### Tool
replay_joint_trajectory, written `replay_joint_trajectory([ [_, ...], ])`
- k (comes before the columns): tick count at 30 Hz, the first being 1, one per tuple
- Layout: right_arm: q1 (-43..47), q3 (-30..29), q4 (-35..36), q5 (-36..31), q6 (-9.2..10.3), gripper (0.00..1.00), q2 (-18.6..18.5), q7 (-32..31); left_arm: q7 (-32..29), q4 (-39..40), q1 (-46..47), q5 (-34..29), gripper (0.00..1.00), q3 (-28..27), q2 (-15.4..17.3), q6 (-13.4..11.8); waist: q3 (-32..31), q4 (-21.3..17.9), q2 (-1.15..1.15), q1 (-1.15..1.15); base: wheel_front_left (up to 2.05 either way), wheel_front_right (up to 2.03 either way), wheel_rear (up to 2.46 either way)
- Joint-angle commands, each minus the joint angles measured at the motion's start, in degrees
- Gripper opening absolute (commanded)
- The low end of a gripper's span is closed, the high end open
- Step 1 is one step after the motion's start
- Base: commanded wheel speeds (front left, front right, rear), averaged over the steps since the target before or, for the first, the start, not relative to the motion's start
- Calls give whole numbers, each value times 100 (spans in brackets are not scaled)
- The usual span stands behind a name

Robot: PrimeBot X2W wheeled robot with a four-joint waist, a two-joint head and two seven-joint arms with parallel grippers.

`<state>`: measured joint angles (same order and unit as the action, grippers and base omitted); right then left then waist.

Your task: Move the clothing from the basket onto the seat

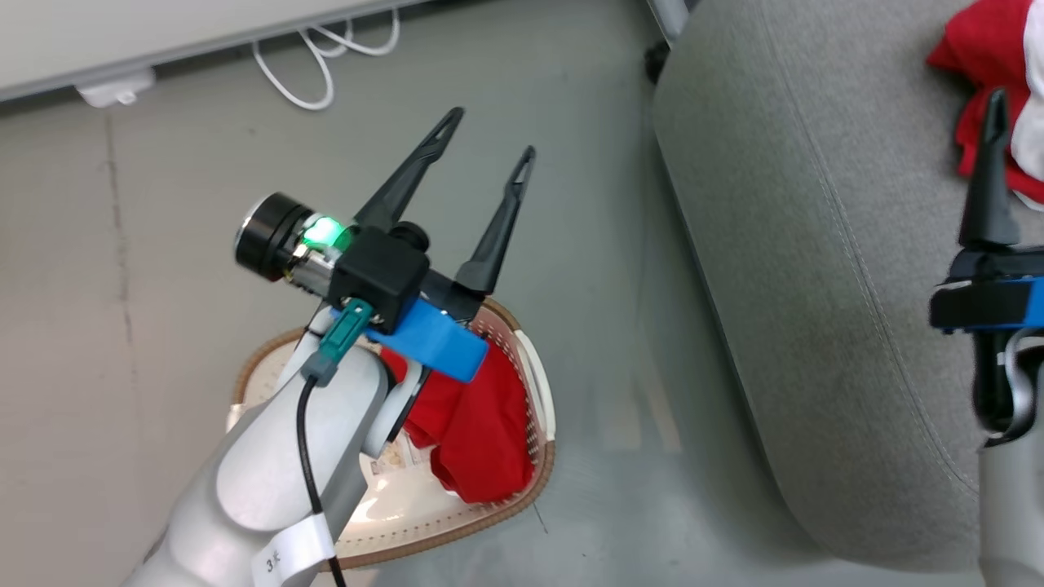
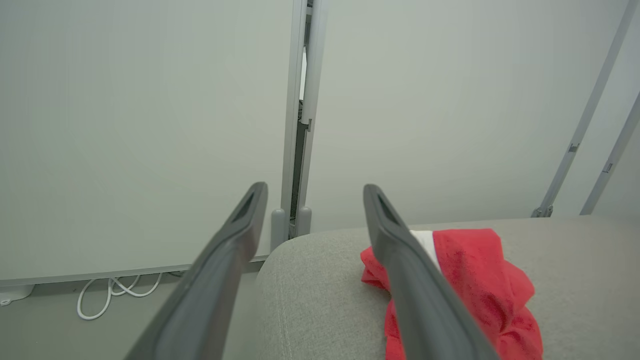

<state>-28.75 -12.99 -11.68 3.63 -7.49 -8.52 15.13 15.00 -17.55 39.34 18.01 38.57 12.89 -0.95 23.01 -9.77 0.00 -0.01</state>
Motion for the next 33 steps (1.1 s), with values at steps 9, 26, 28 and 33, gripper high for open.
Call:
replay_joint_trajectory([
  [9,416,820,-109,107,-1,100,25,3,21,237,-1104,-327,100,-1269,-191,16,-903,742,0,1,0,0,0],
  [26,1397,1176,-289,246,-1,100,300,3,21,437,-2649,-900,100,-2856,-632,292,-1629,1031,0,1,0,0,0],
  [28,1532,1134,-286,275,-1,100,331,3,21,432,-2778,-958,100,-2975,-687,352,-1681,1057,0,1,0,0,0],
  [33,1801,1070,-241,306,-1,100,377,3,22,432,-2976,-1081,100,-3172,-780,486,-1740,1104,0,1,0,0,0],
])
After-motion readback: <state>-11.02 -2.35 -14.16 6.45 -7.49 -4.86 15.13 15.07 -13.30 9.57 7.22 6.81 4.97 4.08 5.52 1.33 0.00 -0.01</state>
